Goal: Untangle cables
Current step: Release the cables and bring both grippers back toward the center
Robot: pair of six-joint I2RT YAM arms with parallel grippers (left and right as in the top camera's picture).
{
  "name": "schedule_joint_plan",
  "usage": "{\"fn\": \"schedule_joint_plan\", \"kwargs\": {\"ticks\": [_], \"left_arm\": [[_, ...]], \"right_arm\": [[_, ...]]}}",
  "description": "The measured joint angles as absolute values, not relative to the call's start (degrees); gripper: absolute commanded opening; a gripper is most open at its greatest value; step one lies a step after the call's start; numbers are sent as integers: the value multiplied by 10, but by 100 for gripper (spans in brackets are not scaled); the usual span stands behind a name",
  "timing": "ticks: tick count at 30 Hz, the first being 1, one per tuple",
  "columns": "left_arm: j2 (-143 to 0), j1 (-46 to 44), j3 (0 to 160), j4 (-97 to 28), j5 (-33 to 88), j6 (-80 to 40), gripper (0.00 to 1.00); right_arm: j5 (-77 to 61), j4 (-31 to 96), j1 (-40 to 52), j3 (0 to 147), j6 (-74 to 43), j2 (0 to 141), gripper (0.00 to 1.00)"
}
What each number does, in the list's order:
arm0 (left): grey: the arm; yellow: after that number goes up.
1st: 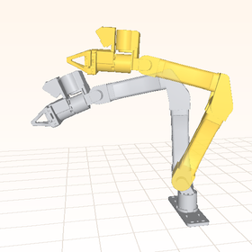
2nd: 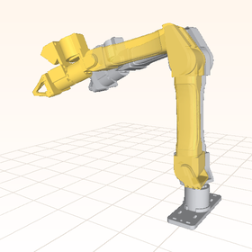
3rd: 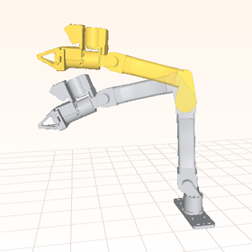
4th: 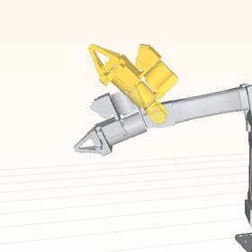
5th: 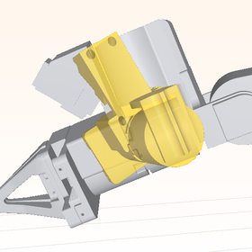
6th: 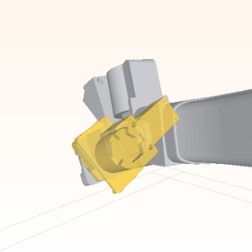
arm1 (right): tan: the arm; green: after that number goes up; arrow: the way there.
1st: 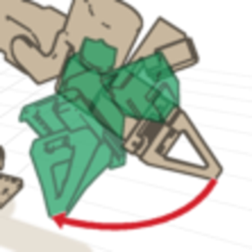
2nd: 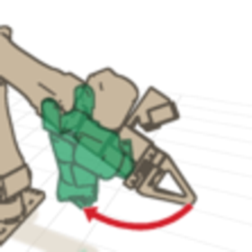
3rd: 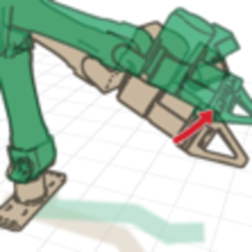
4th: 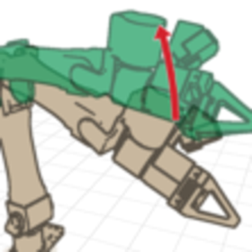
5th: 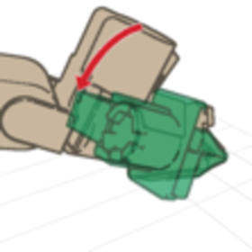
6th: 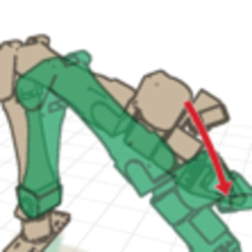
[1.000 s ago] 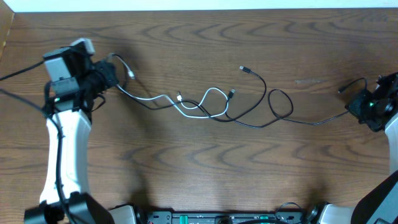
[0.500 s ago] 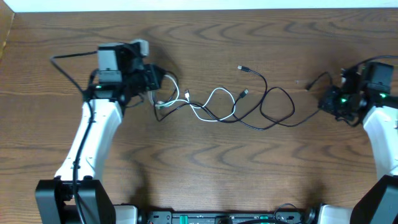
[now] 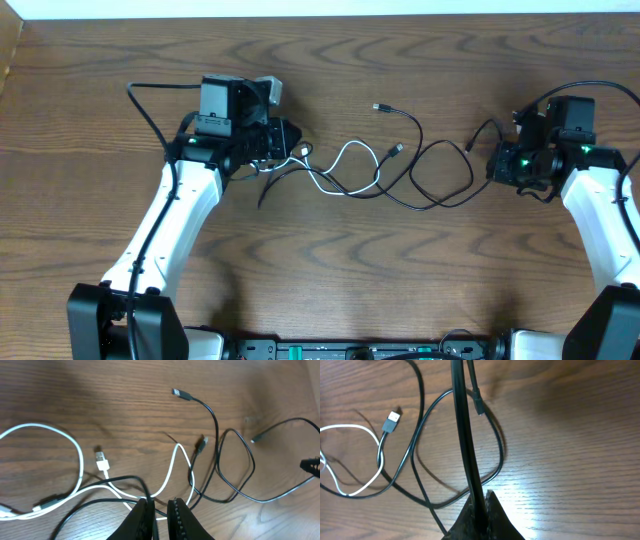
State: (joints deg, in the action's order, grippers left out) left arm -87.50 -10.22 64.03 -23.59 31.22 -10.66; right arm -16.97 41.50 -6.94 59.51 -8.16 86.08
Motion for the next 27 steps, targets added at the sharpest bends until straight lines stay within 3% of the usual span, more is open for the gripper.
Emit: {"fn": "schedule_joint_plan", "kwargs": {"ticks": [2, 4, 7, 20, 27], "left_arm": [[-875, -110, 638, -236, 312, -105, 16], [-875, -117, 631, -236, 312, -104, 16], [-875, -127, 616, -236, 312, -102, 16], [-875, -155, 604, -237, 312, -100, 16], [-875, -155, 604, -237, 312, -100, 17]], "right_arm": [[-171, 420, -64, 595, -79, 861, 37], [-173, 427, -54, 595, -71, 861, 79], [-174, 438, -32, 595, -67, 861, 99], [-154, 440, 43, 595, -59, 861, 99], [10, 454, 109, 595, -63, 861, 99]]}}
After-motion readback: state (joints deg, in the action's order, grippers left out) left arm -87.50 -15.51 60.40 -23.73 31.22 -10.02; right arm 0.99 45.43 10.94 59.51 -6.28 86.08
